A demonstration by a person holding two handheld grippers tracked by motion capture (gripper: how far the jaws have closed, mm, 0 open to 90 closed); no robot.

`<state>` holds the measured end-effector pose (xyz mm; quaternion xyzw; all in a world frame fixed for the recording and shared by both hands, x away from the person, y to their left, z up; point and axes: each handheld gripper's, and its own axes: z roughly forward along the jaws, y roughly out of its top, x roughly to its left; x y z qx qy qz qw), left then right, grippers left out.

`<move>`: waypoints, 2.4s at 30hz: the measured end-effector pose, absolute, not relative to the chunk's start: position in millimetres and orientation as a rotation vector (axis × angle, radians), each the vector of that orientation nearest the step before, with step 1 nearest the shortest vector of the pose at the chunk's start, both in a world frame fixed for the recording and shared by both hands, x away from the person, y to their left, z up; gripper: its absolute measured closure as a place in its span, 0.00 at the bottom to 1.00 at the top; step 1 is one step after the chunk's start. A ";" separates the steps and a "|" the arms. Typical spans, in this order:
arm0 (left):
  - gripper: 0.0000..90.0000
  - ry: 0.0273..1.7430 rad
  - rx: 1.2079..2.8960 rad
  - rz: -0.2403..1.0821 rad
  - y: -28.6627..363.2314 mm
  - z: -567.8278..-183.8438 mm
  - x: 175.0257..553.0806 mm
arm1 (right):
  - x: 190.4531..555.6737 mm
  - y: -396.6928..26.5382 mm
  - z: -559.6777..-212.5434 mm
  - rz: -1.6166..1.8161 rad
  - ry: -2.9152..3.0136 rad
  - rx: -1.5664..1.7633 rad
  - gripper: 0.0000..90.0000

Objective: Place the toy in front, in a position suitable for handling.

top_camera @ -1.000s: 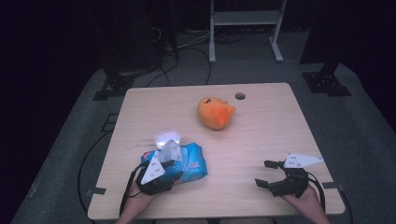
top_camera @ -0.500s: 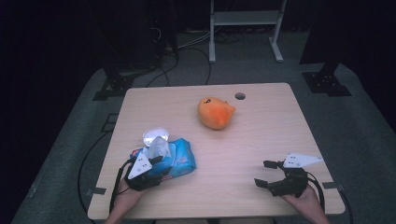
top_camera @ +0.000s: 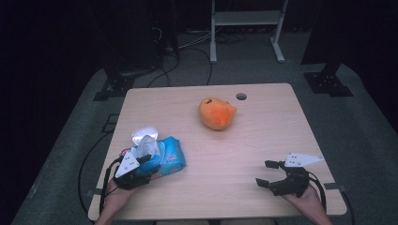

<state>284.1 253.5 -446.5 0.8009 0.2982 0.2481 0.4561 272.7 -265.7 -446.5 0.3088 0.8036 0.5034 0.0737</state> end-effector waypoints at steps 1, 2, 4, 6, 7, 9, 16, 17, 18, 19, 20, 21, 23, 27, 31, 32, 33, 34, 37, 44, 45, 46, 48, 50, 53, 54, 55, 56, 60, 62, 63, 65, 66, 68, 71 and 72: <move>0.51 0.739 1.973 0.612 254.5 -446.6 283.9 | 273.1 -265.3 -447.1 1.508 2.412 0.929 0.18; 0.50 0.742 1.968 0.611 254.9 -446.7 283.7 | 273.7 -264.0 -448.3 1.499 2.424 0.927 0.18; 0.48 0.746 1.958 0.612 255.1 -446.4 283.4 | 274.4 -262.5 -448.7 1.495 2.433 0.926 0.18; 0.43 0.748 1.938 0.603 255.6 -444.6 283.0 | 275.0 -261.7 -448.7 1.497 2.434 0.924 0.18; 0.43 0.744 1.928 0.595 255.6 -443.1 282.3 | 276.2 -260.3 -447.9 1.496 2.440 0.923 0.18; 0.39 0.738 1.923 0.588 254.5 -440.2 281.1 | 280.2 -257.6 -444.9 1.500 2.438 0.915 0.18; 0.30 0.690 1.874 0.573 240.7 -427.0 270.5 | 301.7 -251.0 -428.9 1.495 2.415 0.874 0.18; 0.29 0.690 1.874 0.573 240.7 -427.0 270.5 | 301.7 -251.0 -428.9 1.495 2.415 0.874 0.18; 0.27 0.678 1.872 0.571 237.7 -424.8 269.0 | 309.6 -248.4 -421.9 1.499 2.403 0.858 0.18; 0.26 0.667 1.864 0.560 232.2 -421.7 266.6 | 313.5 -246.9 -418.0 1.496 2.400 0.846 0.18; 0.26 0.661 1.863 0.555 230.4 -420.6 265.6 | 317.4 -244.9 -414.3 1.494 2.397 0.836 0.18; 0.25 0.661 1.863 0.555 230.4 -420.6 265.6 | 317.4 -244.9 -414.3 1.494 2.397 0.836 0.18; 0.22 0.647 1.857 0.545 224.4 -418.0 263.5 | 329.3 -238.8 -404.2 1.487 2.399 0.806 0.18; 0.21 0.619 1.862 0.533 214.9 -416.1 260.9 | 342.2 -232.5 -396.8 1.478 2.406 0.782 0.18; 0.19 0.610 1.865 0.517 209.2 -417.0 259.9 | 358.6 -224.0 -389.9 1.467 2.414 0.762 0.18; 0.19 0.606 1.866 0.516 208.4 -417.3 259.5 | 365.6 -219.9 -386.8 1.471 2.411 0.748 0.18; 0.19 0.602 1.868 0.512 207.4 -417.9 259.2 | 365.6 -219.9 -386.8 1.471 2.411 0.748 0.18; 0.19 0.601 1.871 0.510 206.7 -418.3 259.0 | 372.3 -216.4 -384.3 1.471 2.406 0.735 0.18; 0.19 0.597 1.865 0.496 205.9 -419.4 258.9 | 379.3 -213.3 -383.2 1.479 2.398 0.725 0.18; 0.17 0.597 1.856 0.487 204.5 -420.8 258.5 | 410.6 -199.2 -382.6 1.494 2.388 0.713 0.18; 0.17 0.597 1.856 0.487 204.5 -420.8 258.5 | 413.7 -197.7 -382.6 1.495 2.383 0.713 0.18; 0.17 0.600 1.853 0.482 205.5 -421.0 258.6 | 418.4 -195.2 -382.4 1.499 2.377 0.717 0.18; 0.16 0.604 1.847 0.482 206.0 -420.9 258.5 | 421.2 -193.7 -382.4 1.503 2.374 0.716 0.18; 0.15 0.600 1.844 0.492 206.8 -420.5 258.2 | 431.9 -186.5 -383.2 1.519 2.364 0.723 0.18; 0.15 0.598 1.840 0.492 207.7 -420.0 257.8 | 440.1 -178.6 -384.7 1.514 2.366 0.724 0.19; 0.15 0.597 1.842 0.493 207.8 -420.2 257.8 | 440.1 -178.6 -384.7 1.514 2.366 0.724 0.19; 0.15 0.599 1.841 0.493 207.6 -420.6 257.9 | 443.3 -176.1 -385.5 1.515 2.366 0.720 0.19; 0.14 0.601 1.841 0.492 207.6 -421.0 258.0 | 446.5 -173.6 -386.2 1.510 2.368 0.721 0.19; 0.14 0.598 1.842 0.488 208.6 -421.3 257.9 | 462.3 -162.8 -391.3 1.513 2.371 0.723 0.23; 0.14 0.602 1.838 0.484 208.7 -421.2 257.7 | 465.3 -160.9 -392.7 1.506 2.374 0.723 0.23; 0.14 0.599 1.837 0.487 209.1 -420.9 257.9 | 468.2 -158.9 -394.4 1.506 2.375 0.730 0.24; 0.14 0.598 1.833 0.487 209.6 -420.5 257.6 | 473.6 -155.9 -397.9 1.493 2.374 0.739 0.25; 0.14 0.598 1.831 0.488 209.8 -420.4 257.4 | 475.9 -155.1 -399.4 1.489 2.373 0.742 0.26; 0.14 0.597 1.829 0.489 210.6 -420.2 257.5 | 480.1 -154.1 -402.2 1.481 2.367 0.752 0.27; 0.13 0.601 1.832 0.486 212.0 -420.7 258.4 | 487.0 -153.4 -408.3 1.481 2.354 0.775 0.32; 0.13 0.601 1.832 0.486 212.0 -420.7 258.4 | 487.0 -153.4 -408.3 1.481 2.354 0.775 0.32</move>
